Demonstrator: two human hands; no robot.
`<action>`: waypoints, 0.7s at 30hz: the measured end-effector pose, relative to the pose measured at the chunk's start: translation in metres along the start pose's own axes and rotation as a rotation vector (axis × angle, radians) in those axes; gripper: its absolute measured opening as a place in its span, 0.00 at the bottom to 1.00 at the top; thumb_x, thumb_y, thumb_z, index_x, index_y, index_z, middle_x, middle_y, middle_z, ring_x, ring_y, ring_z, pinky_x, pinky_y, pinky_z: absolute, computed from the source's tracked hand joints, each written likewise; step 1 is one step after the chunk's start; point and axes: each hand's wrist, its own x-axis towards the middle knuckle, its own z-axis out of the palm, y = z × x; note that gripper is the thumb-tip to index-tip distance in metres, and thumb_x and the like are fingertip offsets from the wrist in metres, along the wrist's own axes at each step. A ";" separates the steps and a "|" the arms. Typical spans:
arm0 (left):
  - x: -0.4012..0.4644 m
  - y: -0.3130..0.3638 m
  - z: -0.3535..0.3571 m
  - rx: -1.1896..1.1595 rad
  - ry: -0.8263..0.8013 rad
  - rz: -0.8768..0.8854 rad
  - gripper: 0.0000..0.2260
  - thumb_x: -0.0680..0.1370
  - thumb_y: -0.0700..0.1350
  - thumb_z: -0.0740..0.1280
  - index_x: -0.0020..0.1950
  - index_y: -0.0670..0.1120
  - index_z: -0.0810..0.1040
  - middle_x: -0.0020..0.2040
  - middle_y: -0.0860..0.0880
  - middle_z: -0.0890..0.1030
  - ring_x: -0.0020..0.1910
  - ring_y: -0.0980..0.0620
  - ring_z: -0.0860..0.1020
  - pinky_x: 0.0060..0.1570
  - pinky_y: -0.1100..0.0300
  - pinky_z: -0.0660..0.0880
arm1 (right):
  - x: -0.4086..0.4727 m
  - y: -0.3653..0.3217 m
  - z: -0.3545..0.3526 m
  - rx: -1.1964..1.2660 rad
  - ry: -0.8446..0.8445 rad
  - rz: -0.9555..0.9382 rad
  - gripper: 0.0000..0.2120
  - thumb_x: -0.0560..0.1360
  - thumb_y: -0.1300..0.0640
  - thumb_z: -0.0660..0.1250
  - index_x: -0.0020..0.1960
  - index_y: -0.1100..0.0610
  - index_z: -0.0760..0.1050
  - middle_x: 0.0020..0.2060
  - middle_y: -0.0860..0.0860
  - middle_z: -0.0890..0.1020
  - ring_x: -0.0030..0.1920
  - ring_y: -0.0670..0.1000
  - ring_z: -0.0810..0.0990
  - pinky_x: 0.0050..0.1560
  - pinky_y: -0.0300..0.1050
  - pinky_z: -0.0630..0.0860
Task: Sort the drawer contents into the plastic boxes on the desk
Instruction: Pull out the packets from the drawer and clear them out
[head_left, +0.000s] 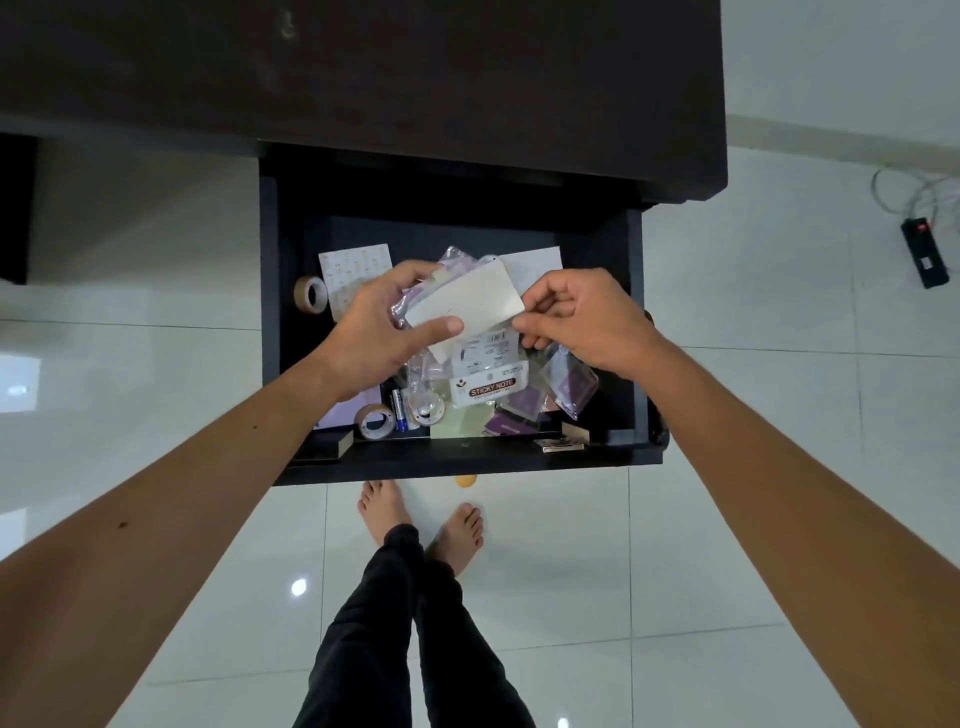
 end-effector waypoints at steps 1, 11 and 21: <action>-0.002 0.000 0.001 -0.002 -0.011 -0.005 0.19 0.75 0.46 0.78 0.65 0.52 0.79 0.57 0.52 0.84 0.53 0.57 0.85 0.47 0.61 0.83 | 0.000 0.000 0.001 0.028 0.014 -0.002 0.06 0.75 0.64 0.78 0.49 0.60 0.82 0.41 0.58 0.88 0.42 0.57 0.89 0.45 0.45 0.86; -0.002 -0.007 0.004 0.012 -0.001 -0.035 0.24 0.75 0.38 0.79 0.69 0.47 0.77 0.60 0.48 0.85 0.58 0.52 0.85 0.57 0.50 0.85 | -0.004 -0.002 0.001 0.117 0.015 0.001 0.09 0.75 0.59 0.79 0.52 0.58 0.83 0.42 0.57 0.88 0.43 0.56 0.89 0.46 0.45 0.86; -0.005 -0.017 -0.014 -0.047 0.051 -0.032 0.25 0.75 0.37 0.79 0.67 0.54 0.77 0.62 0.50 0.85 0.60 0.52 0.85 0.55 0.53 0.85 | -0.002 0.018 -0.012 -0.627 -0.316 -0.123 0.25 0.72 0.60 0.81 0.65 0.42 0.82 0.55 0.42 0.80 0.58 0.47 0.77 0.60 0.42 0.73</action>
